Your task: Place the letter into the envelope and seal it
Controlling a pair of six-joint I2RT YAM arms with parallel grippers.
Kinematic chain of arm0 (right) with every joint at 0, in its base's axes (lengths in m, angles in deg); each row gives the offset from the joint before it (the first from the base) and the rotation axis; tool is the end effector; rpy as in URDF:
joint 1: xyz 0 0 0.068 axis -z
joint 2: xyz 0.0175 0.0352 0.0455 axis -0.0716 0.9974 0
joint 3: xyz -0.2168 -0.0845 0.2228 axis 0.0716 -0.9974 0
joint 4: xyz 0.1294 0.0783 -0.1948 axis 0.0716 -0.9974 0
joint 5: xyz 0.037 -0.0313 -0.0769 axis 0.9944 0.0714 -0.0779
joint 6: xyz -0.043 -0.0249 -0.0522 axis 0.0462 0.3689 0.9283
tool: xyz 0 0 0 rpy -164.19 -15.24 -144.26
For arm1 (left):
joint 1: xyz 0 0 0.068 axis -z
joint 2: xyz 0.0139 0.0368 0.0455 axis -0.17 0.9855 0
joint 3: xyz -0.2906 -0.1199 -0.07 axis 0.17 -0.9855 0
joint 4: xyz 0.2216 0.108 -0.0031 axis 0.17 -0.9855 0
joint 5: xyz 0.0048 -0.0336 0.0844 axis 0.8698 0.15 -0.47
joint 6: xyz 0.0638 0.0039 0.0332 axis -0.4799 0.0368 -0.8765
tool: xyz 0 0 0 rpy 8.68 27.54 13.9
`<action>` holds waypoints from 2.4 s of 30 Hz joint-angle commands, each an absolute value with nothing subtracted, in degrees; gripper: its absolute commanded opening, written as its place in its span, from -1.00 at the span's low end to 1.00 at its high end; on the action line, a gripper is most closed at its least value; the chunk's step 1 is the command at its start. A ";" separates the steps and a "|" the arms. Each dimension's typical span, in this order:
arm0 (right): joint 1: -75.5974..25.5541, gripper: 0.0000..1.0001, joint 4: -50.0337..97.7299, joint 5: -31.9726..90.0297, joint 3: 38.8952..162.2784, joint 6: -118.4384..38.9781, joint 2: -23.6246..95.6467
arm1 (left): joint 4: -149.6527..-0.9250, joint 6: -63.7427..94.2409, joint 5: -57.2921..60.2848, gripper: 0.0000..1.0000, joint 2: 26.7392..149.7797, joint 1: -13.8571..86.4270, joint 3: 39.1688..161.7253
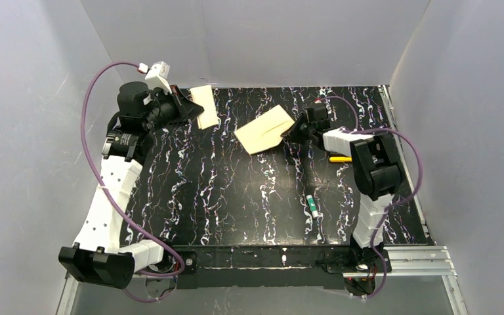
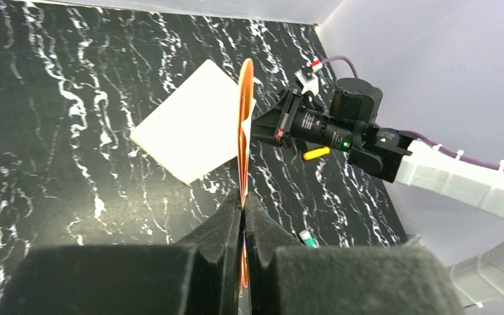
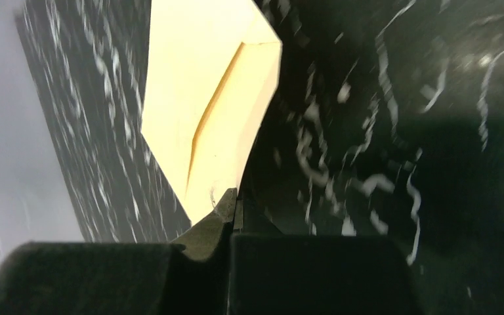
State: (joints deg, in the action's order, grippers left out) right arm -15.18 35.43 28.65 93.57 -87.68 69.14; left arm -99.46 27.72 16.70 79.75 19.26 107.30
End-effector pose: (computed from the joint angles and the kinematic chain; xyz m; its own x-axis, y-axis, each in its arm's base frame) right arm 0.4334 0.1597 0.2034 -0.6571 0.6285 -0.4163 0.1921 0.6736 0.7137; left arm 0.2275 -0.0620 0.4875 -0.3747 -0.3164 -0.8715 0.4217 0.7789 -0.4642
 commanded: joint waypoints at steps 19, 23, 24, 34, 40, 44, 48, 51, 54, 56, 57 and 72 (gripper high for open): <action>-17.79 -0.91 -22.83 54.46 120.51 -26.47 78.83 | -92.69 37.38 34.32 -1.00 86.25 21.81 102.05; -20.10 -0.88 -24.92 53.42 124.80 -25.76 82.39 | -92.73 37.93 34.31 -1.00 87.08 22.09 102.37; -20.53 -0.88 -24.60 52.77 125.04 -26.32 82.87 | -92.83 37.95 34.44 -1.00 87.25 22.09 102.59; -20.47 0.49 -11.83 37.12 124.24 -42.72 69.19 | -93.95 37.51 33.29 -1.00 87.19 22.09 106.50; -21.50 0.61 6.05 44.98 116.18 -50.56 53.87 | -93.81 40.79 29.09 -1.00 87.16 22.09 110.85; -32.16 0.62 13.84 33.68 110.50 -45.13 45.93 | -99.01 46.81 18.56 -1.00 87.07 22.09 113.31; -42.40 0.61 28.37 16.67 102.16 -40.81 38.61 | -107.13 54.71 10.94 -1.00 87.40 22.09 115.25; -48.43 0.61 32.66 10.03 99.68 -30.51 37.09 | -109.82 58.94 11.09 -1.00 88.01 22.09 116.72; -54.09 0.58 31.36 5.99 101.98 -16.91 39.35 | -113.69 60.51 11.27 -1.00 89.07 22.08 119.88; -56.66 0.57 34.12 3.10 101.28 -8.15 39.78 | -117.68 60.56 9.99 -1.00 89.90 22.09 122.51; -57.43 0.57 35.91 2.57 100.73 -5.30 39.83 | -118.70 60.46 9.94 -1.00 90.05 22.09 123.19; -60.32 0.52 47.27 0.59 101.21 6.28 43.82 | -121.34 64.31 10.10 -1.00 89.40 22.01 122.92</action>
